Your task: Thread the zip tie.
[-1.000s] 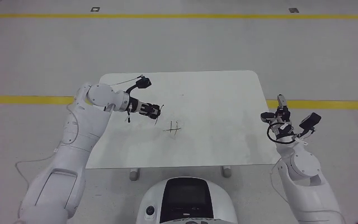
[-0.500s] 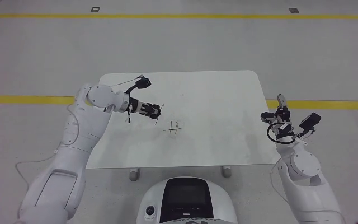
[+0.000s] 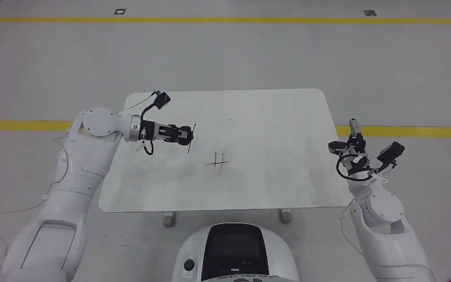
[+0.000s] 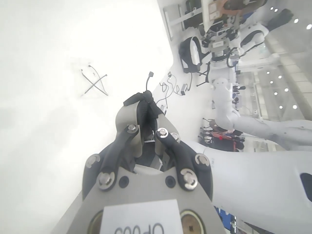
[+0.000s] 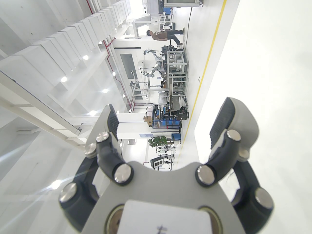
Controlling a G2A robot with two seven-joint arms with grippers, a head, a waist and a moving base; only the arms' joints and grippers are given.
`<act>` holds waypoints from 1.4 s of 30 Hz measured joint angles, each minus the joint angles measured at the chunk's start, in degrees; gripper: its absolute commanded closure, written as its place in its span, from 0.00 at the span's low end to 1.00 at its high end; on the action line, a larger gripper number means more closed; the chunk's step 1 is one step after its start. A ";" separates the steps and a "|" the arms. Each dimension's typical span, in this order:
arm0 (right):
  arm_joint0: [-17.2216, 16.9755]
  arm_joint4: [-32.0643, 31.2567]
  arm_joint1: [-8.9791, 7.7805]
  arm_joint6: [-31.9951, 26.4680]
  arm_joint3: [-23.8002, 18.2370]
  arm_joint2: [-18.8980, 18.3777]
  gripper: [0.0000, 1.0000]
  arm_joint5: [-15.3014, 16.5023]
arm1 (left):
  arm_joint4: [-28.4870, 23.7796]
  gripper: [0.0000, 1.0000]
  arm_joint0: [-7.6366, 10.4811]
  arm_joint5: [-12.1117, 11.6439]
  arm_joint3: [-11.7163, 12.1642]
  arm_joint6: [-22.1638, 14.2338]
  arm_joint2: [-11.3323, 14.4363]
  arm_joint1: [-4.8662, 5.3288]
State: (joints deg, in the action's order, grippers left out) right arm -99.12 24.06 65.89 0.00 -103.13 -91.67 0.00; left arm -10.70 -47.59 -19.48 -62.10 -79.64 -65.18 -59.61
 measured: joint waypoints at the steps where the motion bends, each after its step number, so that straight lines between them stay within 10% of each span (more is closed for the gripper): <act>1: 0.00 0.00 0.00 0.00 0.00 0.00 0.00 0.00 | -1.85 1.00 -0.16 0.00 -0.26 0.00 0.51 0.67; 16: 0.00 0.00 0.00 0.00 0.00 0.00 0.00 0.00 | -31.86 1.00 -0.31 0.00 -2.96 0.00 11.57 9.20; 28: 0.00 0.00 0.00 0.00 0.00 0.00 0.00 0.00 | -30.88 1.00 -0.88 0.41 -1.72 2.96 11.89 8.92; 42: 0.00 0.00 0.00 0.00 0.00 0.00 0.00 0.00 | -46.59 1.00 1.06 0.00 -0.63 0.00 18.62 9.00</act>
State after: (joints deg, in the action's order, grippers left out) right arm -99.12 24.06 65.89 0.00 -103.13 -91.67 0.00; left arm -57.29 -46.53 -19.48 -62.73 -79.64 -46.55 -50.61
